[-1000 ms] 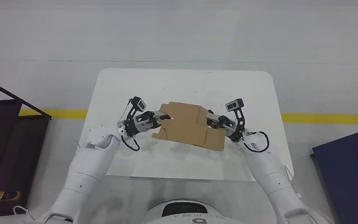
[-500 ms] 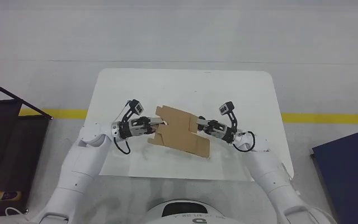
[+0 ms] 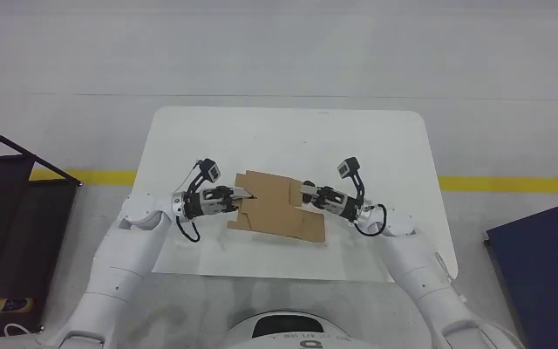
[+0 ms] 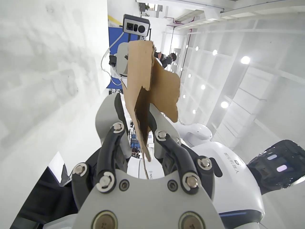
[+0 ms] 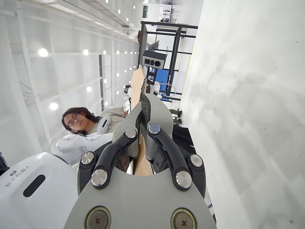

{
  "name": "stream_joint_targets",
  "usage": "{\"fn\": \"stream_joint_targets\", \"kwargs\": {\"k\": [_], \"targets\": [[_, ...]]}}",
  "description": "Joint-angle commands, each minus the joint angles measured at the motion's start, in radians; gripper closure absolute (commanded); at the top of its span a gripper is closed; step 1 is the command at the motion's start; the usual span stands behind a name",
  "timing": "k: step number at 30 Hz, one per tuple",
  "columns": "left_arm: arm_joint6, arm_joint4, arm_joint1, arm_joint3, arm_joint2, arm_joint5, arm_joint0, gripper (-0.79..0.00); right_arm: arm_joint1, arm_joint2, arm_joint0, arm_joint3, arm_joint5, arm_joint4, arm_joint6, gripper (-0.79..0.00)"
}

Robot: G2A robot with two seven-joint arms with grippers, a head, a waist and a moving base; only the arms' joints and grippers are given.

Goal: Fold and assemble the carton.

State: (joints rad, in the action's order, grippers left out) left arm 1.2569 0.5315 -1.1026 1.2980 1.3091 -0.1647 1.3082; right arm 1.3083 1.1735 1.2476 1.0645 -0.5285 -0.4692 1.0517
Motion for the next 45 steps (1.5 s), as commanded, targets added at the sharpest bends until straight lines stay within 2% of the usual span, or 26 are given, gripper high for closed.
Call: {"fn": "stream_joint_targets", "kwargs": {"k": [1,8,15,22,33,45], "targets": [[-0.008,-0.024,0.003,-0.004,0.002,-0.011,-0.002,-0.203,-0.001,-0.003,0.001,0.005,0.004,0.007,-0.003,0.0],[0.0,-0.089,0.009,-0.002,-0.011,-0.029,-0.005,-0.212,-0.005,-0.015,0.008,0.027,0.014,0.031,-0.01,0.0],[0.016,-0.055,0.01,-0.009,-0.02,-0.024,-0.008,-0.225,-0.009,-0.023,0.014,0.036,0.013,0.04,-0.017,0.0],[0.088,-0.045,0.019,0.0,-0.019,-0.002,-0.001,-0.249,-0.014,-0.025,0.021,0.031,0.008,0.057,-0.036,0.0],[0.126,-0.089,0.038,0.031,-0.015,0.053,0.033,-0.203,-0.025,-0.021,0.04,0.057,-0.004,0.125,-0.094,0.0],[0.119,-0.119,0.054,0.066,-0.005,0.044,0.086,-0.185,-0.035,-0.02,0.057,0.093,-0.008,0.109,-0.085,0.0]]}}
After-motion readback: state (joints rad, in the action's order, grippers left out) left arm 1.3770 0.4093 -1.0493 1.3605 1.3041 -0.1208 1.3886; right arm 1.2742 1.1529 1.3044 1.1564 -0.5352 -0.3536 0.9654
